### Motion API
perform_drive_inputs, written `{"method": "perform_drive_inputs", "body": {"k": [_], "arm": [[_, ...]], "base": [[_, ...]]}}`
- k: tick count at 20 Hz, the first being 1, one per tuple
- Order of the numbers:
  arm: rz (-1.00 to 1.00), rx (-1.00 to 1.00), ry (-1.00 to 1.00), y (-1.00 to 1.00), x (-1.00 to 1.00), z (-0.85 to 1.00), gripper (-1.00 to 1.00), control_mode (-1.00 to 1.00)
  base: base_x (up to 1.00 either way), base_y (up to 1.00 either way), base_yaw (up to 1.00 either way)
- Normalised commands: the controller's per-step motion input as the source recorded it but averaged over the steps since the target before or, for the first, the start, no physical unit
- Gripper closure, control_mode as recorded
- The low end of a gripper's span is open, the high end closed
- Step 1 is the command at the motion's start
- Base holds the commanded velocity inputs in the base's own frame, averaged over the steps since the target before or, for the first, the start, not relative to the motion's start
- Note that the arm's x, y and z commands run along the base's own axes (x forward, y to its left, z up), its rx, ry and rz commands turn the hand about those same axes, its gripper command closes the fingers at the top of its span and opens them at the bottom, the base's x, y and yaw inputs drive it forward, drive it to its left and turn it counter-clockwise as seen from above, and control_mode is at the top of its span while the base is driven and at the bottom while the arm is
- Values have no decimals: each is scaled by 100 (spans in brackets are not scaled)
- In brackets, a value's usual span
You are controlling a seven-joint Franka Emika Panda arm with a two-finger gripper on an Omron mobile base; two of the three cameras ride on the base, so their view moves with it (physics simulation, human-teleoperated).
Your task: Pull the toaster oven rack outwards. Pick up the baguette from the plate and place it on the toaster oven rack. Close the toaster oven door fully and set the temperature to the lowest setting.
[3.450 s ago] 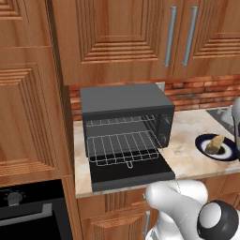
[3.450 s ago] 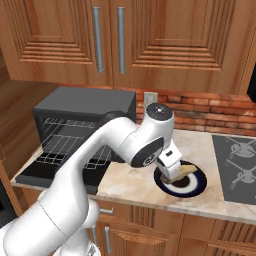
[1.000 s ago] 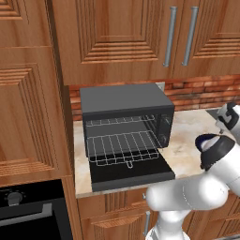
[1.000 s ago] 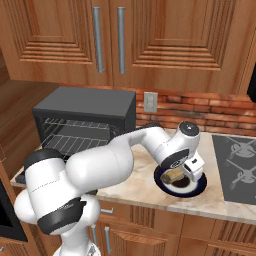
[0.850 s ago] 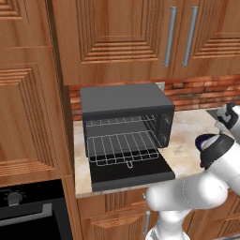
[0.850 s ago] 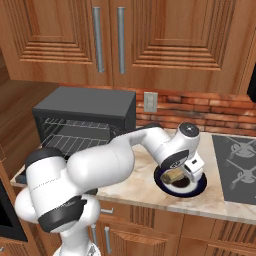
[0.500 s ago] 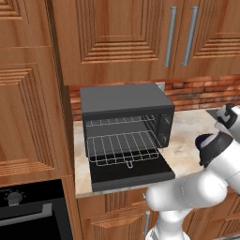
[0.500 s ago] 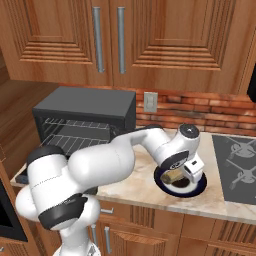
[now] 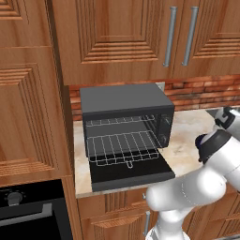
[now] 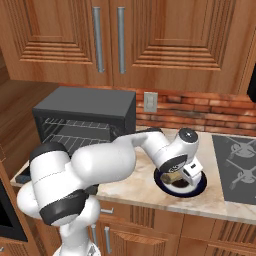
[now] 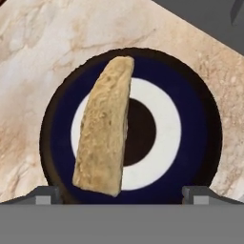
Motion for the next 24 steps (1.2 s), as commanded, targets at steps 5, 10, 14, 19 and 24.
{"method": "perform_drive_inputs", "body": {"k": [5,10,14,19,24], "arm": [[0,3,0,0,9,-13,-100,-100],[0,4,-2,0,5,-10,-100,-100],[0,3,-1,0,2,-14,-100,-100],[0,2,-1,0,6,-13,-100,-100],[0,3,-6,0,10,-19,-100,-100]], "base": [[0,0,0],[0,0,0],[0,0,0],[0,0,0],[0,0,0]]}}
